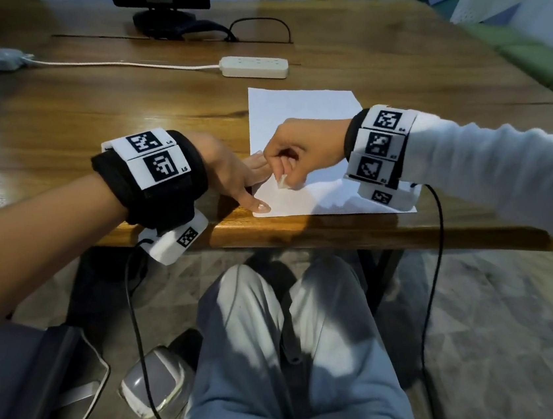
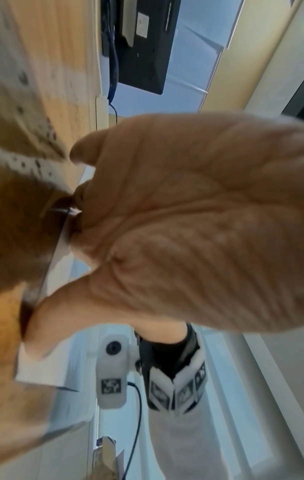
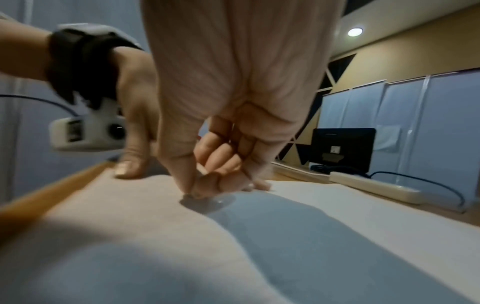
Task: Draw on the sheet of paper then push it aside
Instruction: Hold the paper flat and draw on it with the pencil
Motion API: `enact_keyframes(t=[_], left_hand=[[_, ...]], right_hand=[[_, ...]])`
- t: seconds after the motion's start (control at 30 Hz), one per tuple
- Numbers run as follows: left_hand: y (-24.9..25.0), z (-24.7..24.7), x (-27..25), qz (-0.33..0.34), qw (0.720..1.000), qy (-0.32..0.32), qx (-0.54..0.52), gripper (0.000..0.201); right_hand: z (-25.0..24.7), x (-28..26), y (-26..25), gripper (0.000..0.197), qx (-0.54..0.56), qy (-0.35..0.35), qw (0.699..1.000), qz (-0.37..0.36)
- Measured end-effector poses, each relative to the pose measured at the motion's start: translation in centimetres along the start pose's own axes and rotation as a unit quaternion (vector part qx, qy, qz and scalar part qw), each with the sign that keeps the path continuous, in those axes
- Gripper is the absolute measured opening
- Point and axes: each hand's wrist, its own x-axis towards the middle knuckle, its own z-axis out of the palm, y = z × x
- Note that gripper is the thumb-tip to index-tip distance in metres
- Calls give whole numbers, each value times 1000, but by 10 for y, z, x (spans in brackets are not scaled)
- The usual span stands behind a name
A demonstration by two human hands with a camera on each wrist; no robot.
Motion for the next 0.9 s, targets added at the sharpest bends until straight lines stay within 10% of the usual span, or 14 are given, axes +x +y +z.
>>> enact_keyframes(t=[0.9], left_hand=[[-2,3,-6,30,999,-3,26,90]], right_hand=[[3,-15,9,17,85,-63,994,15]])
